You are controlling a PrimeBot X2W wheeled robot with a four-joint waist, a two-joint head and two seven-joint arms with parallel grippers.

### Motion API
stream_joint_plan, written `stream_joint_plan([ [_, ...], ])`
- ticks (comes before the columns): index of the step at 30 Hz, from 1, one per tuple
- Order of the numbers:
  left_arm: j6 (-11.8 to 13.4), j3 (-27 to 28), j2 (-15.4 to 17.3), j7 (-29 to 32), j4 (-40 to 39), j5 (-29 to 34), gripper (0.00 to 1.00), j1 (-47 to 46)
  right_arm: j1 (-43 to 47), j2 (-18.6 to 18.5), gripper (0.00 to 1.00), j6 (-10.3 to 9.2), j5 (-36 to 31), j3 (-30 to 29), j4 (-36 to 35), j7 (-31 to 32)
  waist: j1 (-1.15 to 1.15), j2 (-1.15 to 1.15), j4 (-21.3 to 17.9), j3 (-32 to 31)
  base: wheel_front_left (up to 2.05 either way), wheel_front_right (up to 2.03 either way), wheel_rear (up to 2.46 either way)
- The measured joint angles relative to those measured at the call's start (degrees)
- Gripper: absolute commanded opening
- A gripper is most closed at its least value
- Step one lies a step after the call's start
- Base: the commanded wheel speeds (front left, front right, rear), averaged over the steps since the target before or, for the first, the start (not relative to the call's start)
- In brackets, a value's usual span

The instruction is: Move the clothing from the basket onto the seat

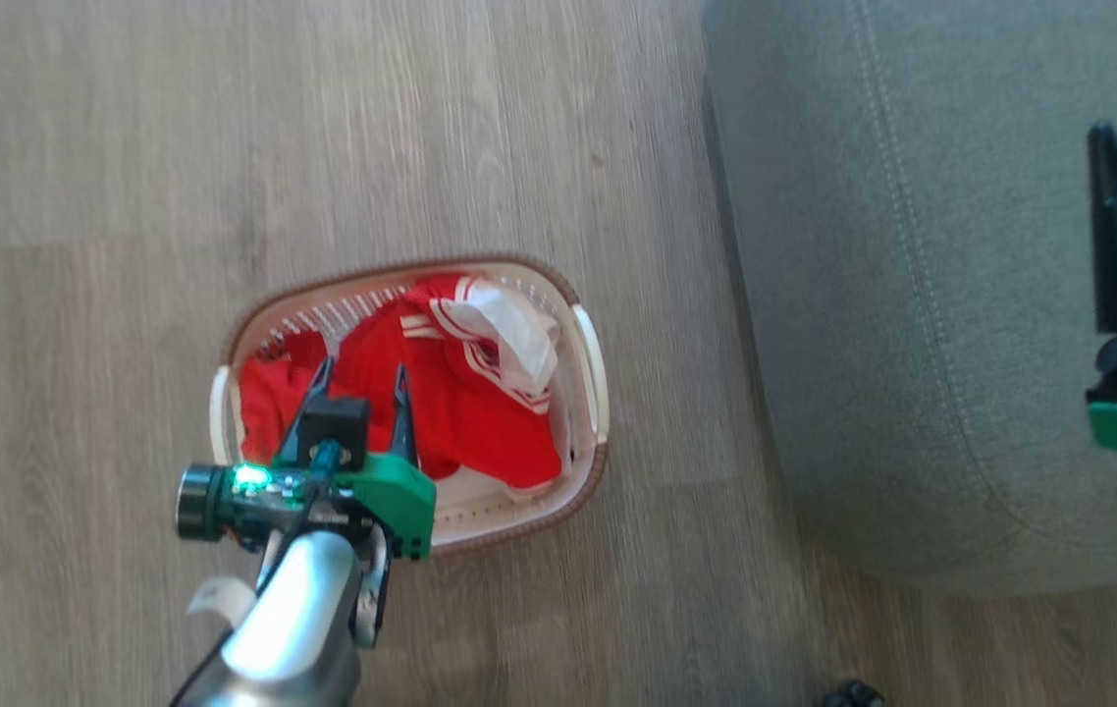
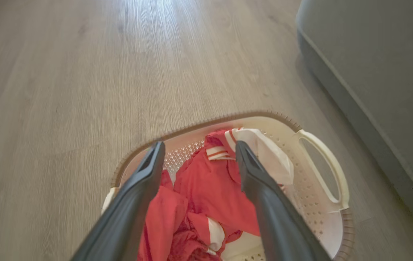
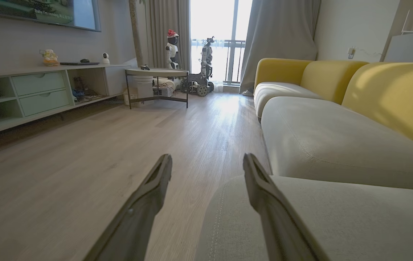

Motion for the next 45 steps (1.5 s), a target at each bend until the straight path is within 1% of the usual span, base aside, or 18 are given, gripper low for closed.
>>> stream_joint_plan([
  [4,-0.5,-0.8,-0.1,0.0,6.4,-1.6,1.0,-4.3,-1.7,-0.3,1.0,0.0,1.1,-0.7,-1.5,-0.1,0.0,0.0,-0.5,3.4,0.0,0.0,0.0],
  [7,-1.2,-1.5,-0.2,0.0,9.5,-3.1,1.0,-7.0,-2.7,-1.1,1.0,0.0,1.5,-1.2,-2.4,-0.1,0.0,0.0,-0.9,5.9,0.0,0.0,0.0],
  [11,-2.3,-2.8,-0.2,0.0,11.9,-5.7,1.0,-10.2,-4.0,-1.6,1.0,0.0,2.4,-2.1,-3.5,-0.1,0.0,0.0,-1.2,9.1,0.0,0.0,0.0],
  [15,-2.9,-4.3,-0.3,0.0,13.9,-9.1,1.0,-13.0,-4.8,-1.9,1.0,0.0,2.7,-3.3,-4.8,-0.1,-0.01,0.0,-1.2,11.9,0.0,0.0,0.0],
  [20,-3.1,-7.7,-0.3,0.0,16.6,-13.5,1.0,-15.9,-7.0,-2.5,1.0,0.0,3.3,-3.8,-7.1,-0.1,0.0,0.0,-1.2,15.2,0.0,0.0,0.0],
  [22,-3.5,-9.2,-0.3,0.0,17.5,-15.3,1.0,-17.2,-7.7,-3.0,1.0,0.0,3.6,-4.2,-8.0,-0.1,0.0,0.0,-1.3,16.5,0.0,0.0,0.0],
  [30,-3.4,-14.2,-0.3,0.3,21.2,-22.7,1.0,-23.0,-9.5,-3.9,1.0,0.0,4.7,-7.3,-12.0,-0.2,0.0,0.0,-1.6,21.7,0.0,0.0,0.0],
  [37,-1.5,-15.9,-0.4,1.2,24.4,-28.0,1.0,-27.8,-11.1,-5.0,1.0,0.0,5.7,-9.5,-15.0,-0.2,-0.01,0.0,-2.2,26.1,0.0,0.0,0.0],
  [45,-1.0,-17.2,-0.3,1.8,26.9,-32.1,1.0,-31.3,-12.4,-5.0,1.0,0.0,6.9,-11.4,-18.3,-0.2,-0.01,0.0,-3.2,29.8,0.0,0.0,0.0],
])
